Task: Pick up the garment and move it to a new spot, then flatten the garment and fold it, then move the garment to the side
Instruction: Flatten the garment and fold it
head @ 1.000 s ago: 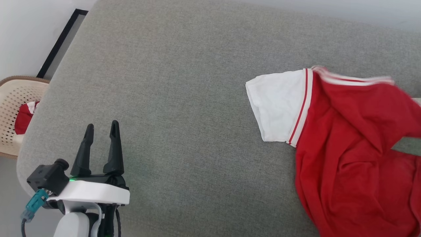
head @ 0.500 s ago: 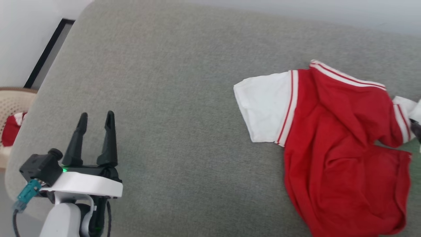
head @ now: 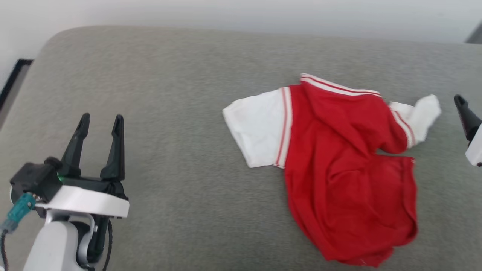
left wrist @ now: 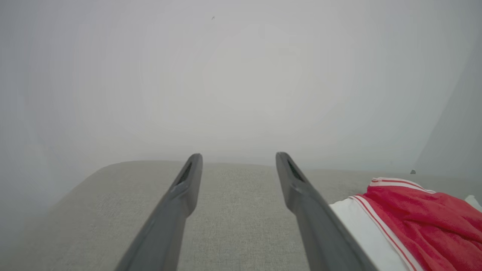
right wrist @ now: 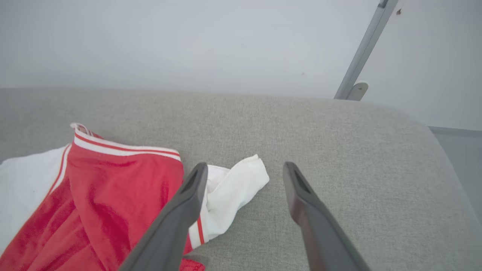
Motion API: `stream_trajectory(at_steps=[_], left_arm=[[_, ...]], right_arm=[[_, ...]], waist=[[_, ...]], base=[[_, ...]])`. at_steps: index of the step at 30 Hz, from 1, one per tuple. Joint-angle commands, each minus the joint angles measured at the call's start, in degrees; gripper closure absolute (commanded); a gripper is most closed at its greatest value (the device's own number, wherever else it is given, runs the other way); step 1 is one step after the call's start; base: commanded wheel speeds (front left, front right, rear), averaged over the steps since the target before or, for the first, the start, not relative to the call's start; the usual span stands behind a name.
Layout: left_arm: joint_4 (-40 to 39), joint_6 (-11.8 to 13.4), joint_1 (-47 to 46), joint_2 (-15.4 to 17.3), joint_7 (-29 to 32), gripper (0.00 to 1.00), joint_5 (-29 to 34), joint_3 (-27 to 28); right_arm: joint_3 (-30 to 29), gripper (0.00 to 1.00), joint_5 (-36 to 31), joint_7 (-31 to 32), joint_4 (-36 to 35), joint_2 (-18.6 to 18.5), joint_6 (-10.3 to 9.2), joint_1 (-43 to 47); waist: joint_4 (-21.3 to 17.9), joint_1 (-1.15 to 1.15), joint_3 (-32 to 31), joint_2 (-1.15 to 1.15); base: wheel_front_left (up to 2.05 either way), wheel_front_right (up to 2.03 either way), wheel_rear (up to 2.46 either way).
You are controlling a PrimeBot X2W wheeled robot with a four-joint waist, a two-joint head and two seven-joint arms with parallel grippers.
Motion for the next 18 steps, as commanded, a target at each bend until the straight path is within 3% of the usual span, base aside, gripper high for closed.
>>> stream_trajectory(at_steps=[1, 11, 18], left_arm=[[-0.5, -0.2, -1.2, 0.5, 0.4, 0.00, 0.3, -0.2], [-1.4, -0.2, -8.7, 6.3, 6.5, 0.00, -3.5, -5.2], [3.3, -0.2, -16.6, 11.7, 16.8, 0.00, -10.3, -11.7]], right_arm=[[0.2, 0.00, -0.8, -1.6, -2.0, 0.7, -0.04, 1.3], [0.1, 0.00, -5.4, -13.8, -17.7, 8.7, -0.03, 7.0], [0.4, 0.00, -8.2, -21.3, -23.2, 14.2, -0.04, 10.5]], waist=[[-2.4, 0.00, -0.5, 0.00], [-9.3, 0.00, 0.8, 0.00], [-13.8, 0.00, 2.1, 0.00]], base=[[0.00, 0.00, 0.00], [0.00, 0.00, 0.00], [0.00, 0.00, 0.00]])
